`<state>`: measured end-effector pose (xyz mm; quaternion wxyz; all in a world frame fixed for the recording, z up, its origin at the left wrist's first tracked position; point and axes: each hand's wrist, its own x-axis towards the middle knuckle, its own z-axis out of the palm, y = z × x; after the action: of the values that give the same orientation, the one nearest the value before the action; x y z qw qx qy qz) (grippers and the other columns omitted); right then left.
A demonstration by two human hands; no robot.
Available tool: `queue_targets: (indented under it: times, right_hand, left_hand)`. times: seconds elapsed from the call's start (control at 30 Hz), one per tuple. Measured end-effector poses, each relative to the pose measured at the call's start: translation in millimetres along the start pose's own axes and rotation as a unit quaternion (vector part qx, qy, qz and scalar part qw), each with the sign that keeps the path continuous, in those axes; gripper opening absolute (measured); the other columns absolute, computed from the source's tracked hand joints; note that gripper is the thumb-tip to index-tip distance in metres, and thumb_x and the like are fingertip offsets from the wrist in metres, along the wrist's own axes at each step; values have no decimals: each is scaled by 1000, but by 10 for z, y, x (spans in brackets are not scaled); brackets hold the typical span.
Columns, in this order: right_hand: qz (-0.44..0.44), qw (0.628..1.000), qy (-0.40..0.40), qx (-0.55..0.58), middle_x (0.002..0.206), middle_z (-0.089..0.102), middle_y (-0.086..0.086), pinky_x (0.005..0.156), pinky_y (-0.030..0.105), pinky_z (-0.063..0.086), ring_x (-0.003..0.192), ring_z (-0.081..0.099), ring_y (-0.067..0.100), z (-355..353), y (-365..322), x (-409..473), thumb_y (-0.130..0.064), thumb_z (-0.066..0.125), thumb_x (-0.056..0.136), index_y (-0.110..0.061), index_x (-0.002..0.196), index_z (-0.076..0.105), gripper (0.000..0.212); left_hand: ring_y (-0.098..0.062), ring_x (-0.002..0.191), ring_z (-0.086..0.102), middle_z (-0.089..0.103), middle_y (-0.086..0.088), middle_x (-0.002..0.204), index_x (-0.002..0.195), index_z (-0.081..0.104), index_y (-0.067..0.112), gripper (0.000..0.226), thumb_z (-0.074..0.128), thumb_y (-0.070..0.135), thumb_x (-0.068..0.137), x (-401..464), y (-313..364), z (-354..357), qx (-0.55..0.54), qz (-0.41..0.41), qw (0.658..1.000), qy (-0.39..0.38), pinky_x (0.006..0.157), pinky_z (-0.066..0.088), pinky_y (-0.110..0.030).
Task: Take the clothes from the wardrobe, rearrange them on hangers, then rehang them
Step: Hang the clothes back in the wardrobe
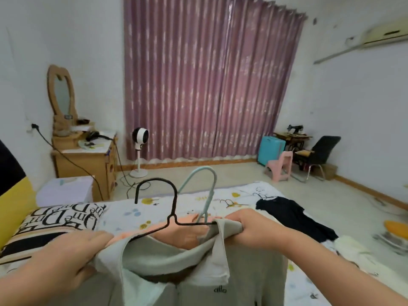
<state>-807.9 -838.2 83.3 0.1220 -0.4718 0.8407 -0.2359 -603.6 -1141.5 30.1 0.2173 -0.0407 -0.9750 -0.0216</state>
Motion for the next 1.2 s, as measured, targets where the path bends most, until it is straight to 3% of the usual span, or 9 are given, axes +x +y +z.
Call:
queue_targets:
  times: [0.27,0.53,0.63,0.7,0.83,0.9,1.0,1.1,1.2]
  right_hand:
    - [89,987,110,80,67,54,-10,58,15,37,63,47,-3,-195,-233,-1396,-31,69,81,-7,81,66,24]
    - [201,938,262,107,68,50,4,62,28,31,67,43,9,-355,-370,-2945,-29,68,77,-4,71,58,28]
    - [246,910,314,116,69,58,-6,65,27,37,67,51,7,-339,-415,-3591,-22,67,82,-16,73,65,11]
    - [272,886,354,123,73,56,0,67,30,34,70,48,13,-301,-459,-3979,-17,65,84,-5,82,65,12]
    - [338,814,435,188,72,51,-5,61,19,31,67,44,3,-201,-620,-4834,-20,64,85,4,94,64,25]
    - [355,781,467,214,62,52,-14,52,11,33,55,45,-3,-134,-726,-5225,-19,64,85,-13,71,68,16]
    - [362,742,517,225,43,46,-20,43,4,30,42,40,-8,-4,-850,-5709,-13,59,88,-26,43,61,47]
    - [401,700,557,200,44,45,-16,41,8,28,41,37,-5,129,-880,-6120,-13,59,87,-21,55,61,33]
    - [435,645,597,197,61,60,-12,51,12,37,57,52,-1,203,-924,-6460,-6,61,80,-17,76,68,13]
  left_hand:
    - [-12,69,64,62,17,78,88,57,33,34,67,19,60,683,646,39,-64,94,993,28,53,51,-27]
    - [-9,62,61,57,26,78,93,46,41,43,69,22,63,1287,1970,195,-131,169,975,60,50,41,-14]
    - [-32,65,65,66,-3,83,102,55,22,68,85,-4,46,1341,2747,183,-150,168,970,87,49,47,-31]
    - [-40,69,61,61,-16,84,100,59,4,59,82,-10,47,1273,3337,28,-175,160,961,141,54,50,-39]
    - [-13,70,51,54,6,75,79,60,14,18,68,-1,74,796,4781,-352,-396,185,891,120,62,35,-19]
    - [-5,71,51,55,6,72,73,59,21,15,58,18,88,506,5497,-514,-513,209,832,16,61,37,-16]
    - [-10,71,57,63,-2,73,84,64,18,35,45,46,91,220,6413,-648,-635,157,738,-165,52,41,-16]
    - [-26,81,59,63,-14,82,87,62,5,34,52,38,88,-4,7113,-640,-702,89,658,-258,66,40,-29]
    - [-20,65,46,48,-9,64,70,48,7,22,56,18,88,-219,7604,-574,-736,95,605,-288,62,34,-31]
